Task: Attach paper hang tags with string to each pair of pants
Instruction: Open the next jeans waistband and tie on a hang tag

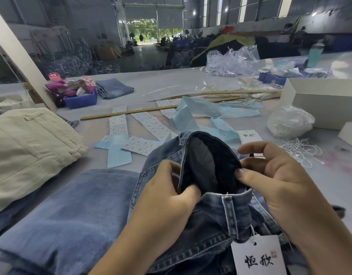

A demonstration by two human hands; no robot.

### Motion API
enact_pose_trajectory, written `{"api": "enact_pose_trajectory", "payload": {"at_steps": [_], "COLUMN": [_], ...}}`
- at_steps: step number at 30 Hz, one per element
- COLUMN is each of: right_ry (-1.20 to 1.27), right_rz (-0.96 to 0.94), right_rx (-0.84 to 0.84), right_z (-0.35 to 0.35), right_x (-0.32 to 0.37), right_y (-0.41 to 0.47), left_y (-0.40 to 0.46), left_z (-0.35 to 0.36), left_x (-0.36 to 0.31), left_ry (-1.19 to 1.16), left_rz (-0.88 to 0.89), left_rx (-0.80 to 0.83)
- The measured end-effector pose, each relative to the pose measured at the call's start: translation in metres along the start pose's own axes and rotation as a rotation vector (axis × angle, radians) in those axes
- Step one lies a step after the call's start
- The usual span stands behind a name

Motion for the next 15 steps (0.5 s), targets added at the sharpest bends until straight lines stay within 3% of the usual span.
{"api": "enact_pose_trajectory", "payload": {"at_steps": [3, 7, 11, 15], "right_ry": [-0.071, -0.324, -0.475, -0.477], "right_rz": [-0.047, -0.107, -0.161, -0.174], "right_rx": [0.123, 0.210, 0.143, 0.039], "right_z": [0.004, 0.003, 0.000, -0.001], "right_x": [0.007, 0.006, 0.006, 0.005], "right_y": [-0.004, -0.012, -0.017, -0.023], "left_y": [-0.001, 0.005, 0.013, 0.017], "left_z": [0.001, 0.008, 0.006, 0.002], "left_x": [-0.003, 0.000, 0.002, 0.006], "left_ry": [0.059, -0.086, -0.224, -0.327], "left_rz": [0.063, 0.051, 0.053, -0.023], "left_rx": [-0.018, 0.012, -0.013, -0.025]}}
Point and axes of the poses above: each hand's wrist, its own y-axis towards the middle knuckle, its own z-axis out of the palm, x = y × z, the point moved 4 cm from there along y, towards the middle knuckle, and after that the axes turned 13 degrees about -y, right-handed, at the moved point
